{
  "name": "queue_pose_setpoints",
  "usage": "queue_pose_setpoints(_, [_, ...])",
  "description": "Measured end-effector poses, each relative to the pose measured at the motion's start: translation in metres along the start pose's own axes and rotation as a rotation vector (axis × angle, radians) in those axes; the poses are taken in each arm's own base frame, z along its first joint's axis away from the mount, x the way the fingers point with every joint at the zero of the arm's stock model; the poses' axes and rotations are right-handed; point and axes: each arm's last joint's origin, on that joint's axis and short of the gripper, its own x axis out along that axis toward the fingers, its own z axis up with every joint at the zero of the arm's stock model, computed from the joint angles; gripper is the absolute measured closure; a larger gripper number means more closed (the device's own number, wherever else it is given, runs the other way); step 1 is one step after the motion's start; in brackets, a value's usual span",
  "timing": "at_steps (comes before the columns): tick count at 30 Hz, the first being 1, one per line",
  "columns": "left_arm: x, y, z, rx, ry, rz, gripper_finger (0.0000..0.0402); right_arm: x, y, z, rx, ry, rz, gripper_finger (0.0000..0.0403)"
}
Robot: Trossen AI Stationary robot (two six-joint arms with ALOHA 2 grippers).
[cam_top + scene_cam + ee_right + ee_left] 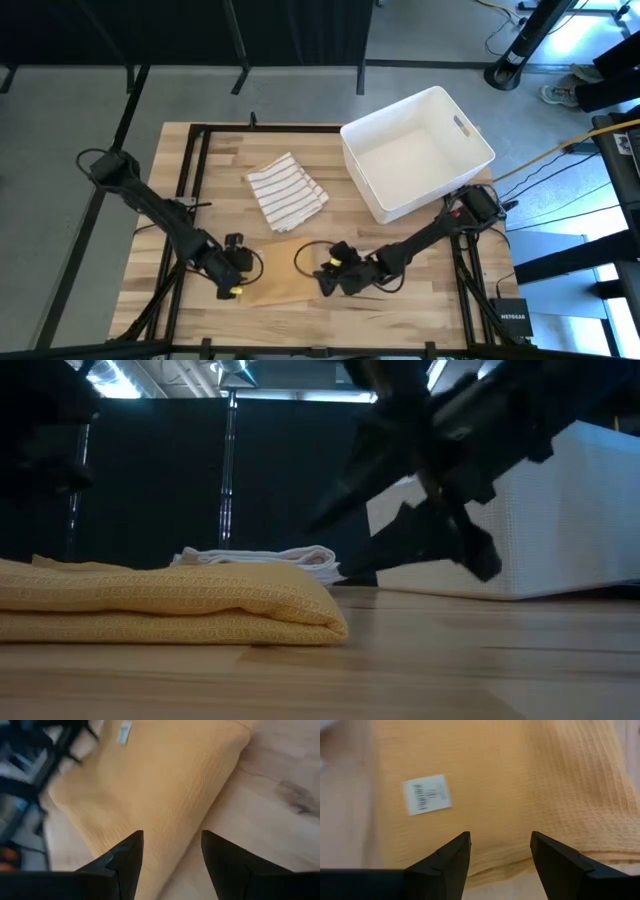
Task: Fold towel
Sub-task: Stack the yellow towel on top of the white towel
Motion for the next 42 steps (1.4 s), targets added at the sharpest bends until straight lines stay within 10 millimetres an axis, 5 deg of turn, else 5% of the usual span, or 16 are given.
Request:
queue_pose_setpoints(11, [0.032,-0.018,-0.019,0.033,0.007,-0.001,0.0204,0.028,-0.017,-0.002,0.205,0.106,0.017,0.0201])
queue_pose_setpoints(20, [0.034,-0.022,-0.017,0.051,-0.02,-0.025,0.0204,0.041,-0.017,0.012,0.184,0.081,0.016,0.0201])
queue_pose_setpoints(30, [0.034,-0.022,-0.017,0.072,-0.025,-0.013,0.0204,0.054,-0.017,0.005,0.135,0.072,0.117,0.0206])
queue_pose_setpoints(33, [0.034,-0.022,-0.017,0.071,-0.026,-0.012,0.0204,0.054,-0.016,0.004,0.084,0.078,0.127,0.0249])
queue_pose_setpoints(37, [0.031,-0.022,-0.016,0.08,-0.017,-0.008,0.0204,0.05,-0.013,0.007,-0.03,0.083,0.143,0.0369])
queue_pose_setpoints(42, [0.004,-0.022,-0.006,0.098,-0.033,-0.026,0.0204,0.036,-0.011,0.016,-0.185,0.09,0.09,0.0385])
